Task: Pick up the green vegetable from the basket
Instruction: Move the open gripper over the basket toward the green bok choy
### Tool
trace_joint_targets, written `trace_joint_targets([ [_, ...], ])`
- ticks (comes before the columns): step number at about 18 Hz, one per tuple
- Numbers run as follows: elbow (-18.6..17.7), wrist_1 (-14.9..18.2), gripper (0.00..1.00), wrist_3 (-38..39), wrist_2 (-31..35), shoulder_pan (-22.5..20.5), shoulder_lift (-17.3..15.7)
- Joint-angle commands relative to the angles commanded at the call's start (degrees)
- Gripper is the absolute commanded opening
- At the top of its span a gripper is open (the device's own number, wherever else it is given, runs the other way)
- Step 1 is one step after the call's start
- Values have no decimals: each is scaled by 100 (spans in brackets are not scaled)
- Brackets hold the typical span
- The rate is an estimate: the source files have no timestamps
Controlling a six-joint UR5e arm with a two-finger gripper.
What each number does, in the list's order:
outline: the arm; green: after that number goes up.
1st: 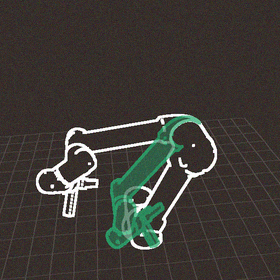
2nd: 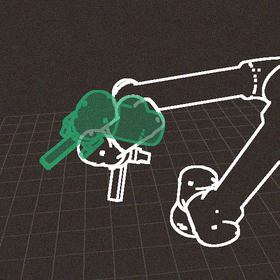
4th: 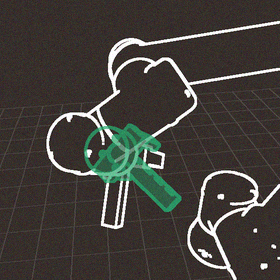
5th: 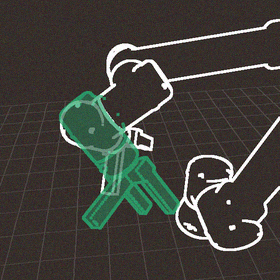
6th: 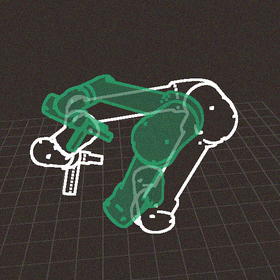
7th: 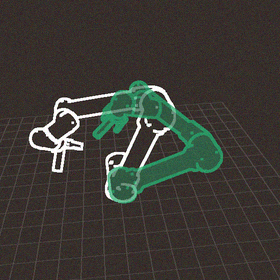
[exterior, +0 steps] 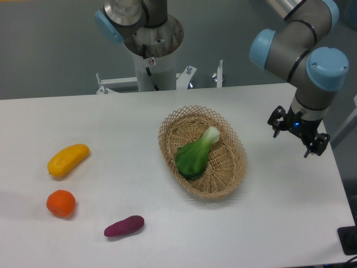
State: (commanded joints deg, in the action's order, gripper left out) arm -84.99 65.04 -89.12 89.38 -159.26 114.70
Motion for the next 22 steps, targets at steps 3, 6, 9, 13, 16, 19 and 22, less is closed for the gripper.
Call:
trace_joint_targets([
  [3,-17,9,100,9,0,9,-9],
  [6,-44,44,100,79,-9,61,-61],
  [9,-333,88,100,280,0,272,-298],
  [13,-1044,9,100,615,-79,430,-623],
  [16,-1362,-18,100,650,-79,614,-756],
  [19,-1520,-158,100,1001,-70,852,-747],
  [22,-1748,-184,100,1037,-62,967,-782],
])
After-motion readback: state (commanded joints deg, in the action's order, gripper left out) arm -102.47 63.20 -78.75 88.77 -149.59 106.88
